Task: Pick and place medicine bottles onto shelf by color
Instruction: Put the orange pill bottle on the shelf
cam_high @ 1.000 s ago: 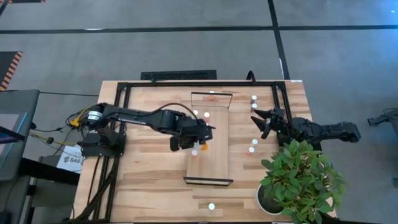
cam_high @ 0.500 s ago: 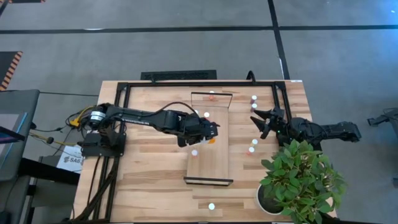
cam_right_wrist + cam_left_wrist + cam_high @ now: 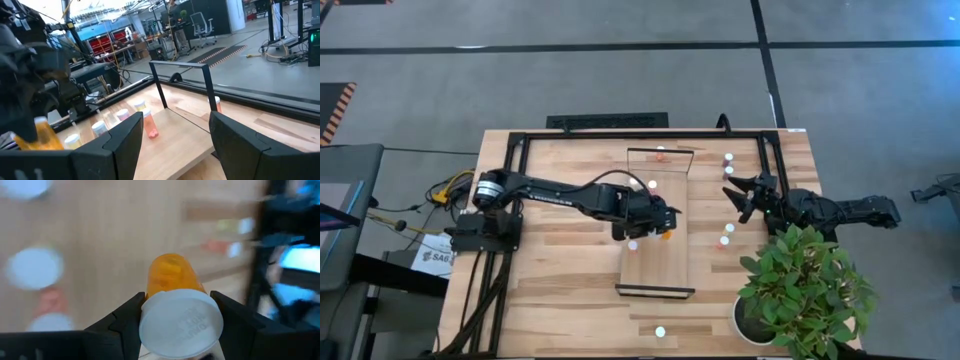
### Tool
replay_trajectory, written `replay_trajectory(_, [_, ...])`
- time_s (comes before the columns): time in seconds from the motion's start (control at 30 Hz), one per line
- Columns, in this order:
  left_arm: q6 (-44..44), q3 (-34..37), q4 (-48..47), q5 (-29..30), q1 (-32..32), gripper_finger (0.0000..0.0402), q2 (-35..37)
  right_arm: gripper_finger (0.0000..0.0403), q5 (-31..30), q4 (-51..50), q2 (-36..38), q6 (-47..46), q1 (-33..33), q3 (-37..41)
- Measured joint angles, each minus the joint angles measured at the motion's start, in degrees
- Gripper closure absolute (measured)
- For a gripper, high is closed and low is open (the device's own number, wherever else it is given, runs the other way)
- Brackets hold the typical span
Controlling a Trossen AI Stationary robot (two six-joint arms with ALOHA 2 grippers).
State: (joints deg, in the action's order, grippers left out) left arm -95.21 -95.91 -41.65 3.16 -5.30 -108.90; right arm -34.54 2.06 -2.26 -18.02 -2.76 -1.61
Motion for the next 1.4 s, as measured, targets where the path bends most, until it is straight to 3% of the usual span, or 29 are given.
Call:
replay_trajectory(0.17, [-0.87,0.01,0.63,-3.66,-0.38,0.0219,-1.03,0.0152,0.03,-0.06,-0.01,0.01,0.0,0.0])
replay_trajectory(0.67, [-7.18,-0.01,-3.4,-4.52,-2.74,0.0219,-1.11,0.0152,0.02,0.02,0.02,0.02,0.01,0.0])
replay_trajectory(1.17, [-12.08,-0.01,-2.56,-9.99,-2.75,0.0219,-4.77,0.0152,0.04,0.02,0.04,0.02,0.0,0.0])
replay_trajectory(1.4, [-15.67,-0.01,-3.5,-7.28,-2.75,0.0219,-4.75,0.0152,0.04,0.0,0.04,0.02,0.0,0.0])
